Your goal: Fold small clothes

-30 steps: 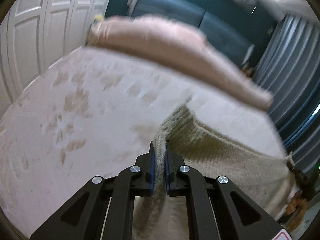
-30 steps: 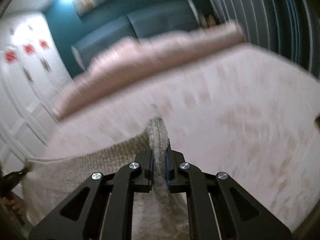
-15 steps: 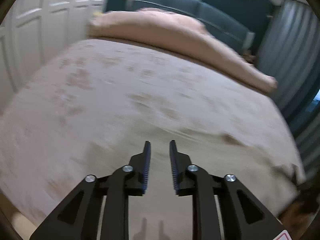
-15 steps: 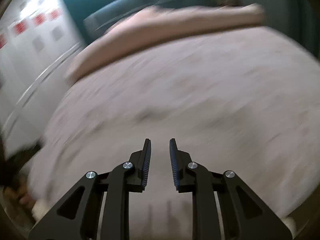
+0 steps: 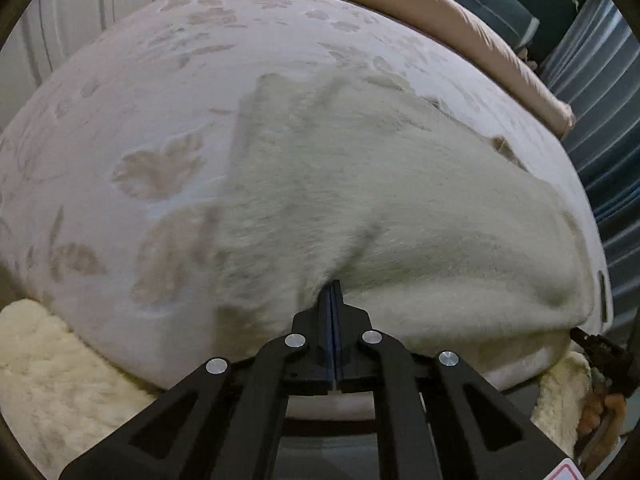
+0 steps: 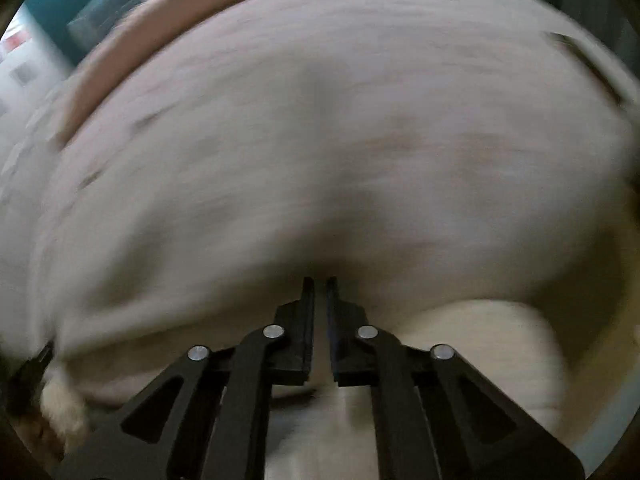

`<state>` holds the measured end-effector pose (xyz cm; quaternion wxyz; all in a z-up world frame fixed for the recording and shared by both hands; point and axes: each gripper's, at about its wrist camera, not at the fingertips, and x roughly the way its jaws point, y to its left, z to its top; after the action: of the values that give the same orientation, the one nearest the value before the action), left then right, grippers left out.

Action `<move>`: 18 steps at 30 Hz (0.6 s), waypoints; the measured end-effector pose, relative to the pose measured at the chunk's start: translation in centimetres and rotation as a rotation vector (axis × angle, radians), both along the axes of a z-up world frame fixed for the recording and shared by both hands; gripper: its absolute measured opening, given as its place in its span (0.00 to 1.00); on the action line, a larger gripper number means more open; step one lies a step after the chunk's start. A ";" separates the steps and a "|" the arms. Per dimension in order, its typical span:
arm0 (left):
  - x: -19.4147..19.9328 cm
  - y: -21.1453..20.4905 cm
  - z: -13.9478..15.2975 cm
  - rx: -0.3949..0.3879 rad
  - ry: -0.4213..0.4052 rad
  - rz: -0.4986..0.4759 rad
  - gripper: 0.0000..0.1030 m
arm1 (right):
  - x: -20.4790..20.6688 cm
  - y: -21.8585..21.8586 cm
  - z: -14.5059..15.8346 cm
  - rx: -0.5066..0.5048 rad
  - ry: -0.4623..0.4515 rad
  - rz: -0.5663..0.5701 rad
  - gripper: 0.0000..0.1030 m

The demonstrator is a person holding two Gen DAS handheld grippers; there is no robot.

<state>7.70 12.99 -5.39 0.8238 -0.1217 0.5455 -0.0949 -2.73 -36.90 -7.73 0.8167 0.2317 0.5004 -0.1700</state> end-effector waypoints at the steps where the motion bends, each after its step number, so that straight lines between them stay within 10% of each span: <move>1: -0.2 0.0 0.2 -0.004 0.003 0.000 0.07 | -0.5 -0.7 0.4 -0.009 -0.012 -0.015 0.07; 3: -0.6 -0.8 1.4 0.000 -0.009 0.010 0.06 | -1.3 -2.4 2.0 -0.009 -0.082 -0.050 0.12; 5: -0.6 -1.7 2.4 -0.029 -0.050 0.029 0.16 | -0.9 -3.1 3.0 0.006 -0.147 -0.030 0.60; 6: -0.5 -2.0 3.0 -0.033 -0.077 0.044 0.36 | -0.2 -3.4 2.9 0.019 -0.170 -0.006 0.67; 7: -0.2 -2.1 3.3 -0.020 -0.096 0.064 0.53 | 0.5 -3.3 2.7 0.036 -0.185 0.025 0.65; 10: 0.3 -1.5 3.1 0.030 -0.097 0.117 0.52 | 3.3 -3.2 0.4 0.159 -0.153 0.098 0.63; 12: 0.7 -1.2 2.4 0.039 -0.070 0.136 0.52 | 5.1 -2.9 -1.2 0.232 -0.092 0.132 0.35; 18: 0.3 -1.4 1.1 0.128 -0.052 0.114 0.49 | 2.3 -0.1 9.5 0.101 -0.399 0.227 0.09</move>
<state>8.00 11.57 -4.30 0.8479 -0.0970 0.5210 -0.0160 -0.44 -36.99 1.80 0.9007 0.2437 0.3597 -0.0026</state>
